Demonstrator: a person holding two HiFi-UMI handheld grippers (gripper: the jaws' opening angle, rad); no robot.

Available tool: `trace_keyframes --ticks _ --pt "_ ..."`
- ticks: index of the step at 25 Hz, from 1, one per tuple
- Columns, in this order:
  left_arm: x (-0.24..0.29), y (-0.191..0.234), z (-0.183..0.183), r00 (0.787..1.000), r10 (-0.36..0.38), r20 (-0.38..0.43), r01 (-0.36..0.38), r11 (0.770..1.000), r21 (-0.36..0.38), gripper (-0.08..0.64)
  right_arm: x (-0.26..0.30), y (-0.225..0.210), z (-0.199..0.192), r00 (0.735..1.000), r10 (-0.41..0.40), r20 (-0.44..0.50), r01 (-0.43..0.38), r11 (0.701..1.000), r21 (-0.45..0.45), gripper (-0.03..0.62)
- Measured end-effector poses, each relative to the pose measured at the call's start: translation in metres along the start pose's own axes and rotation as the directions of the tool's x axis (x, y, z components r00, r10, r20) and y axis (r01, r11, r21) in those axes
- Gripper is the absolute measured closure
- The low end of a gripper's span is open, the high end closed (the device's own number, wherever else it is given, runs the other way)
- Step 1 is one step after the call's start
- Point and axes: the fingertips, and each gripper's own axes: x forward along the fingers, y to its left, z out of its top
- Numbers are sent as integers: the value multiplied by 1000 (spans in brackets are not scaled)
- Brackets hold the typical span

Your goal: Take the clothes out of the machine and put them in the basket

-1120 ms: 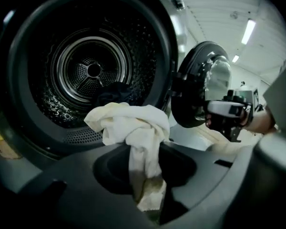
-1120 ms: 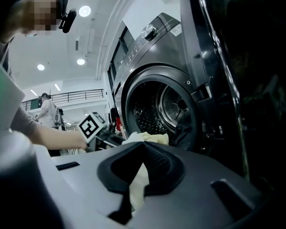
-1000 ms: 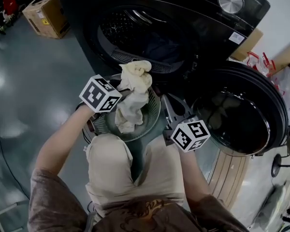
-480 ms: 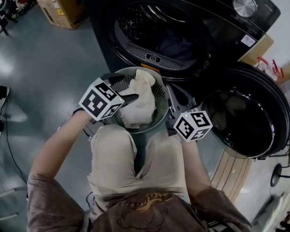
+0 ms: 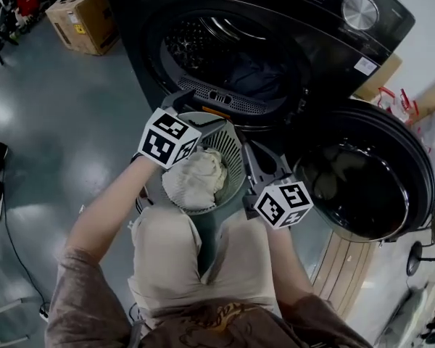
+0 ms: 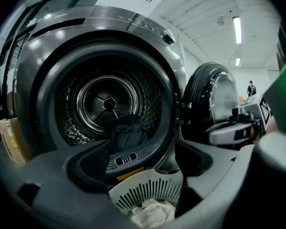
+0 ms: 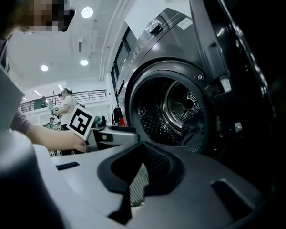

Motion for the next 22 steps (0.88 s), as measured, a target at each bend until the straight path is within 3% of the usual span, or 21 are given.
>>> trace_keyframes --ticks 6,12,16,22 --pt "69 15 -4 1000 -21 -21 22 999 30 137 -6 -10 -2 999 -38 0 38 999 6 595" --pt "139 36 -6 997 -40 -67 49 990 129 137 -2 -23 -1 997 -75 10 75 997 13 595" --pt "183 56 -15 990 -30 -141 63 969 240 137 2 -29 1 995 -95 16 94 995 22 595" --pt "229 66 -11 979 -56 -197 120 936 331 137 12 -27 -4 995 -96 17 95 995 33 595"
